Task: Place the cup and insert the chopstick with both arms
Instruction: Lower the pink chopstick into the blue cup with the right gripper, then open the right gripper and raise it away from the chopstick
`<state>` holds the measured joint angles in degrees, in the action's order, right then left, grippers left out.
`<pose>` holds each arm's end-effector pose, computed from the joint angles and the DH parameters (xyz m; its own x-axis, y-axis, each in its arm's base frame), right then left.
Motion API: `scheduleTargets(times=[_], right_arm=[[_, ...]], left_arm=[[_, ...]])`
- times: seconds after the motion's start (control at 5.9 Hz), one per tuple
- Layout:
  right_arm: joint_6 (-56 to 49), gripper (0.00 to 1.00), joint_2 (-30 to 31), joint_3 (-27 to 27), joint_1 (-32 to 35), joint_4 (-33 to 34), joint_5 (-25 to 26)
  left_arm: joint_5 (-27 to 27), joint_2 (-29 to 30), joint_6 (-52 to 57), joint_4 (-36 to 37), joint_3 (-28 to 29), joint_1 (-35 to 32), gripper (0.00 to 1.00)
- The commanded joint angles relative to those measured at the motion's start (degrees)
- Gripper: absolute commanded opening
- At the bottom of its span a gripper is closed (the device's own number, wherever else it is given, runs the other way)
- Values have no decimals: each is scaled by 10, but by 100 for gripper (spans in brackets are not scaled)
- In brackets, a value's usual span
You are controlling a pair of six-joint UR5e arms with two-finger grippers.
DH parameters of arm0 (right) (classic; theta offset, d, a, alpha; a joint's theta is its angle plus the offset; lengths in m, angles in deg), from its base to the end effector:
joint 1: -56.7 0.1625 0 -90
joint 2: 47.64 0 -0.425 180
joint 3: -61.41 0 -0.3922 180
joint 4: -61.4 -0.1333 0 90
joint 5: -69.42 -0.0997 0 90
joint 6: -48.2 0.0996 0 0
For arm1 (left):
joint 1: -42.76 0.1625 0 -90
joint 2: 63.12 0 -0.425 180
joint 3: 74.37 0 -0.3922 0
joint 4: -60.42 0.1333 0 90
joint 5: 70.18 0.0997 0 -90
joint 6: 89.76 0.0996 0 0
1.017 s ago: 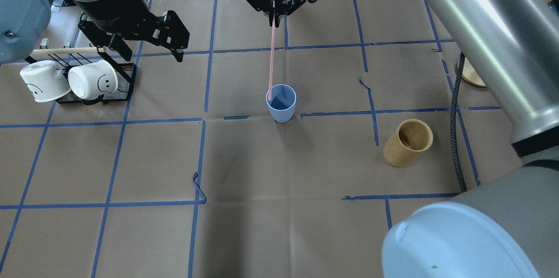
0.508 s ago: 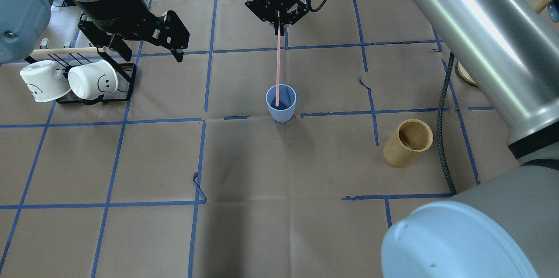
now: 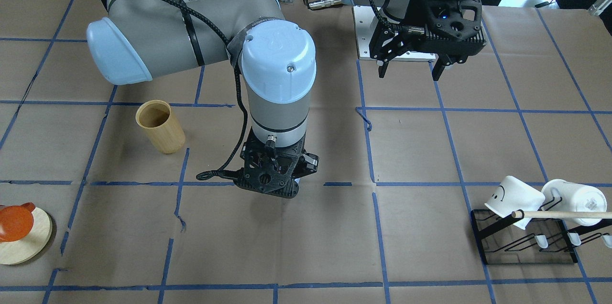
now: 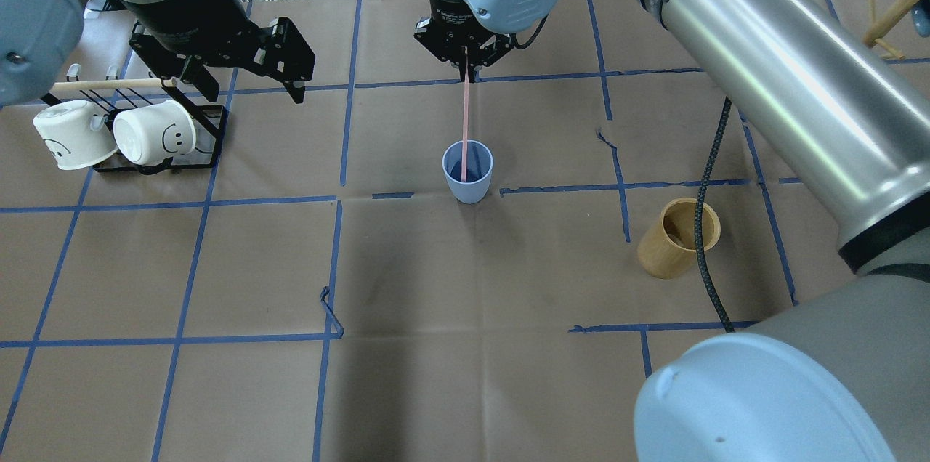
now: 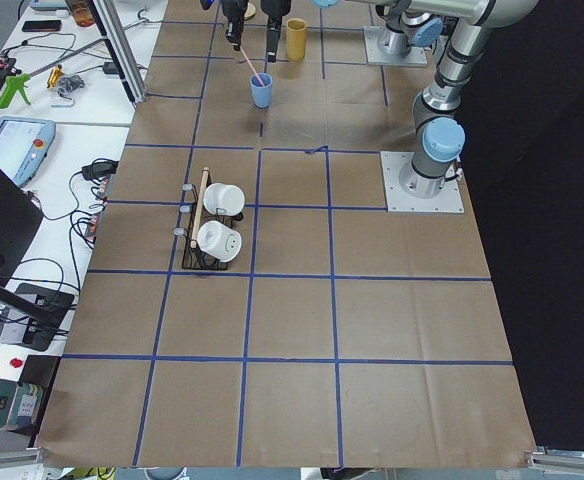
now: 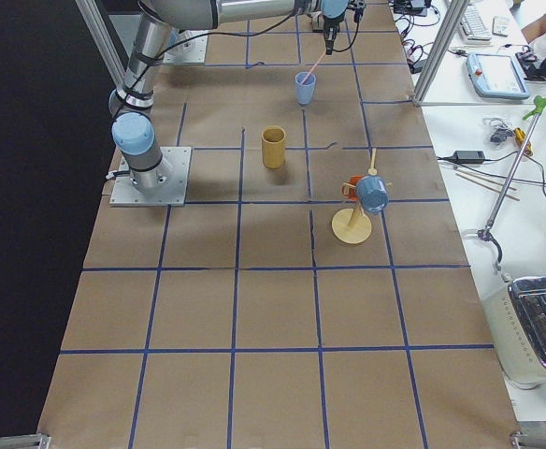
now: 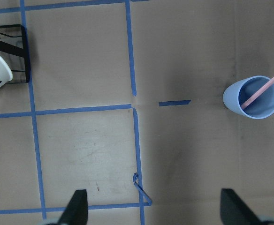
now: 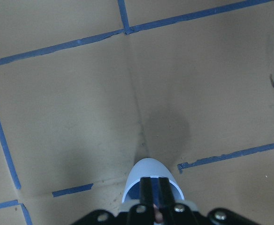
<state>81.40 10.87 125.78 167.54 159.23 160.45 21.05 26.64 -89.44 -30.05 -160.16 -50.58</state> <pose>0.3773 -0.6216 0.3888 -0.9768 0.2143 -0.0038 0.2143 0.9760 -0.0386 -0.1598 -0.4871 0.5255 -0.9978 0.0623 -0.0218 0.0637 0.9956 -0.0693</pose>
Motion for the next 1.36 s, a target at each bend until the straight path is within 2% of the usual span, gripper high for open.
scheduleTargets(times=[0.0, 0.17, 0.51, 0.85, 1.02, 1.19], right_arm=[[2, 46, 0, 26, -1, 38, -1], [-2, 99, 5, 23, -9, 37, -2], [-2, 100, 37, 7, -32, -7, -14], [-128, 100, 111, 14, -94, -120, -10], [-189, 100, 150, 29, -130, -173, -9], [-221, 100, 192, 83, -154, -178, -9]], left_arm=[[0, 0, -1, 0, 0, 0, 98], [0, 0, 0, 0, 1, 1, 98], [0, 0, 0, -1, 1, 1, 98], [2, 1, 0, -1, 1, 1, 98], [0, 1, -1, 0, 2, 2, 98], [-3, 3, -1, 2, 2, 3, 98]])
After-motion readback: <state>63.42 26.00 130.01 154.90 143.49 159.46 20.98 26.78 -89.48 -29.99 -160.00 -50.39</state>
